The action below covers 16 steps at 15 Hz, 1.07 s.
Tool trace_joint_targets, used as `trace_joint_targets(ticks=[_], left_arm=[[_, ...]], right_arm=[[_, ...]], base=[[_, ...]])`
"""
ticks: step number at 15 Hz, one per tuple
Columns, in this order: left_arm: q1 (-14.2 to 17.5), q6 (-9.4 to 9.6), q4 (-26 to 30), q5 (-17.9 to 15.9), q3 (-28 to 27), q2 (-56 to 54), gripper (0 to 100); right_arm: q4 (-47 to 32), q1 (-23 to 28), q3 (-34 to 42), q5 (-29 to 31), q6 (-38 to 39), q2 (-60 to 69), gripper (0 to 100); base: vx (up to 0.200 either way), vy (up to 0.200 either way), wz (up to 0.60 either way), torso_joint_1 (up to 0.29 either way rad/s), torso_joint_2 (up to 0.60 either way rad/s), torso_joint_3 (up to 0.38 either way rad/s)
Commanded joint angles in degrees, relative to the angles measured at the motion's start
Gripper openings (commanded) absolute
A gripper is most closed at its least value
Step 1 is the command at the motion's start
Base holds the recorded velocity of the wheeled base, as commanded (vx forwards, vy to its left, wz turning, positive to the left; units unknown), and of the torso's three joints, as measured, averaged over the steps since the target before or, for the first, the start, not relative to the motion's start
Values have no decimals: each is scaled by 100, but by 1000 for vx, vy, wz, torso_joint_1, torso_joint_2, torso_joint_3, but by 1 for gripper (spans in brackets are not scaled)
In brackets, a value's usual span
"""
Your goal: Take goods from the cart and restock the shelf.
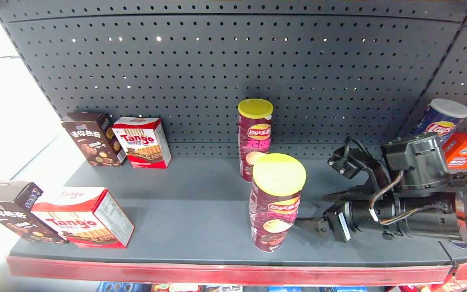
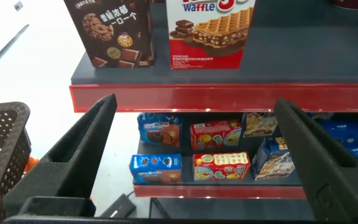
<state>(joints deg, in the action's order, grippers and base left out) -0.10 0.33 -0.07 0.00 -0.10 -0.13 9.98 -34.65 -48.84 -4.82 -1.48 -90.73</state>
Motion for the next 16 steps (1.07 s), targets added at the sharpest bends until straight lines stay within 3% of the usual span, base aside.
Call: trace_joint_targets(ticks=[1, 10, 16], left_arm=[[1, 2, -1, 0, 1, 13, 100], [1, 2, -1, 0, 10, 13, 100], [-8, 11, -1, -9, 10, 13, 100]], right_arm=[[4, 2, 41, -2, -2, 30, 100], [30, -262, 41, -11, -2, -137, 100], [30, -25, 76, -11, 7, -6, 100]], base=[[0, 0, 0, 0, 0, 0], [0, 0, 0, 0, 0, 0], [0, 0, 0, 0, 0, 0]])
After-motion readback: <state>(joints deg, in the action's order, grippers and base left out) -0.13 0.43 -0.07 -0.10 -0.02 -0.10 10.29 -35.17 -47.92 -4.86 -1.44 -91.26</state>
